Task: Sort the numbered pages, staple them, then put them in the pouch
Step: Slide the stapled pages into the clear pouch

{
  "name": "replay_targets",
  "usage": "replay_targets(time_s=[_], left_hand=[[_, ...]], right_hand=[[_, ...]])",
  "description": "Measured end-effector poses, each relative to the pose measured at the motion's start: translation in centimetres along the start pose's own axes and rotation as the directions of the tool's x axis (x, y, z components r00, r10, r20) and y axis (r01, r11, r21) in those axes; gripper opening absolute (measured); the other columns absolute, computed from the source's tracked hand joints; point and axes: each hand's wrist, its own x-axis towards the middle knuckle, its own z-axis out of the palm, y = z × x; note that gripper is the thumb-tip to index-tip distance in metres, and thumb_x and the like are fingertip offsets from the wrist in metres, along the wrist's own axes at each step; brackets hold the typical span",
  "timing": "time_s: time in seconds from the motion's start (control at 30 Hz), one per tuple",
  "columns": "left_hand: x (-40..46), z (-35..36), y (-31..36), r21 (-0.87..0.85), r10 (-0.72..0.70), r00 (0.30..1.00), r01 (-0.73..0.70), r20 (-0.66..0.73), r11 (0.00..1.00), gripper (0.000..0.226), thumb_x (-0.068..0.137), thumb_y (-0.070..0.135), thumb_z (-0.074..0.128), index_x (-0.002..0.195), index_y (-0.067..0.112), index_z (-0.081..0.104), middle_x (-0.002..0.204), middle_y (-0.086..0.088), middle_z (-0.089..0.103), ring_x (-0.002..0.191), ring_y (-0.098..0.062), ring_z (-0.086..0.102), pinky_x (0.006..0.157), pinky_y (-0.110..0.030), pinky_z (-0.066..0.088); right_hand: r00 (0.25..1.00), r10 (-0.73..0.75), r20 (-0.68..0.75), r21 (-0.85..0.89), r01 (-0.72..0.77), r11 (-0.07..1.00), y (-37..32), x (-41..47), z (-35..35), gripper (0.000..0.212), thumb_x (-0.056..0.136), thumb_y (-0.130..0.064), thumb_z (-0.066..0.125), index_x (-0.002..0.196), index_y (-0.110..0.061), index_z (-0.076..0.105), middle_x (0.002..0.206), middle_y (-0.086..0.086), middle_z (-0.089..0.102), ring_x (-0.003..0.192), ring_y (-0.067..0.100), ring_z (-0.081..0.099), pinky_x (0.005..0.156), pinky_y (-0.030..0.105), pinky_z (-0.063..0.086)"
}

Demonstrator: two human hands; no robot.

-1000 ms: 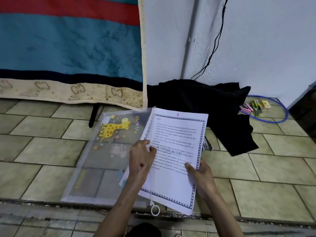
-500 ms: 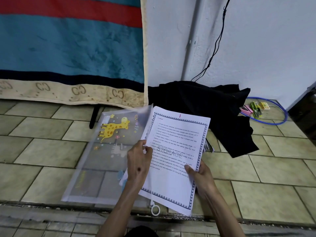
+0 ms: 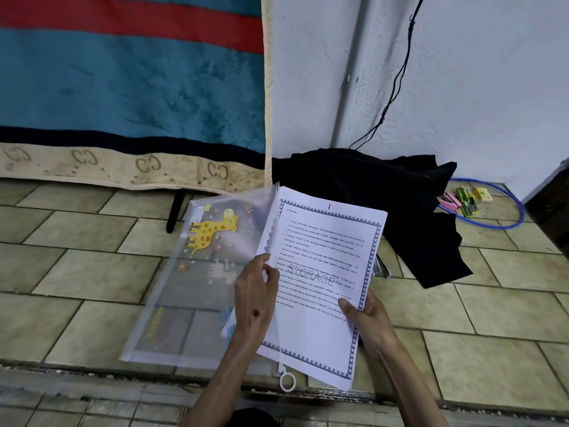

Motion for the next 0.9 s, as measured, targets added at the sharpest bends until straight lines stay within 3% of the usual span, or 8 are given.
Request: replay_targets(time_s=[0.2,0.43,0.57,0.67,0.77,0.87,0.9], left_hand=[[1.0,-0.3,-0.7,-0.100,-0.050,0.996,0.043,-0.073,0.994,0.014,0.092,0.014,0.049,0.105,0.010,0.054,0.092,-0.008,0.068,0.088,-0.024,0.061,0.074,-0.035,0.048],[1.3,0.0,-1.2,-0.078,-0.016,0.999,0.013,-0.030,0.997,0.013,0.093,0.012,0.047,0.105,0.009,0.052,0.091,-0.008,0.067,0.084,-0.024,0.060,0.070,-0.033,0.044],[0.7,0.1,-0.5,-0.058,0.054,0.998,-0.055,-0.022,0.997,0.016,0.093,0.010,0.045,0.107,0.010,0.052,0.091,-0.003,0.062,0.077,-0.020,0.055,0.067,-0.030,0.041],[0.0,0.6,-0.1,-0.034,0.079,0.997,-0.078,0.016,0.996,0.020,0.094,0.014,0.044,0.112,0.013,0.052,0.098,-0.002,0.064,0.080,-0.019,0.058,0.068,-0.029,0.044],[-0.8,1.1,0.5,0.040,0.043,0.993,-0.048,0.113,0.998,0.024,0.094,0.020,0.043,0.116,0.019,0.051,0.099,0.000,0.061,0.085,-0.024,0.060,0.071,-0.031,0.045],[-0.2,0.8,1.1,-0.052,0.052,0.957,-0.039,0.287,0.998,0.020,0.094,0.018,0.046,0.109,0.018,0.059,0.092,0.003,0.063,0.085,-0.020,0.063,0.072,-0.025,0.046],[0.7,0.1,0.9,-0.074,0.042,0.962,-0.023,0.270,0.997,0.020,0.094,0.017,0.045,0.105,0.016,0.061,0.089,0.000,0.064,0.083,-0.022,0.063,0.072,-0.026,0.046]], right_hand=[[0.998,-0.048,-0.034,0.020,0.049,0.999,0.0,0.0,-0.1,0.026,0.089,0.003,0.053,0.106,-0.014,0.062,0.092,-0.007,0.075,0.086,0.013,0.071,0.068,0.024,0.058],[1.000,-0.018,0.009,-0.030,0.019,0.999,-0.1,0.6,0.1,0.025,0.090,0.005,0.051,0.105,-0.011,0.063,0.081,-0.012,0.075,0.076,0.008,0.071,0.064,0.021,0.056],[0.999,0.036,0.032,-0.027,-0.035,0.999,-0.1,1.0,0.0,0.022,0.090,0.003,0.054,0.108,-0.007,0.062,0.084,-0.006,0.076,0.078,0.014,0.072,0.063,0.025,0.057],[0.996,0.067,0.052,-0.051,-0.064,0.997,-0.3,1.1,0.2,0.022,0.089,0.004,0.054,0.104,-0.009,0.063,0.083,-0.007,0.075,0.076,0.011,0.072,0.062,0.023,0.057],[0.993,0.090,0.080,-0.099,-0.082,0.992,-0.6,1.3,0.5,0.023,0.089,0.003,0.055,0.105,-0.012,0.063,0.098,0.003,0.073,0.079,0.009,0.071,0.065,0.022,0.057],[0.980,0.140,0.142,-0.094,-0.127,0.987,-1.1,1.7,0.4,0.028,0.090,-0.001,0.056,0.117,-0.004,0.059,0.110,0.011,0.070,0.091,0.018,0.071,0.073,0.027,0.058],[0.972,0.176,0.155,-0.065,-0.167,0.984,-1.4,1.7,0.5,0.029,0.090,-0.004,0.056,0.119,-0.003,0.057,0.110,0.012,0.069,0.094,0.022,0.070,0.074,0.029,0.058]])
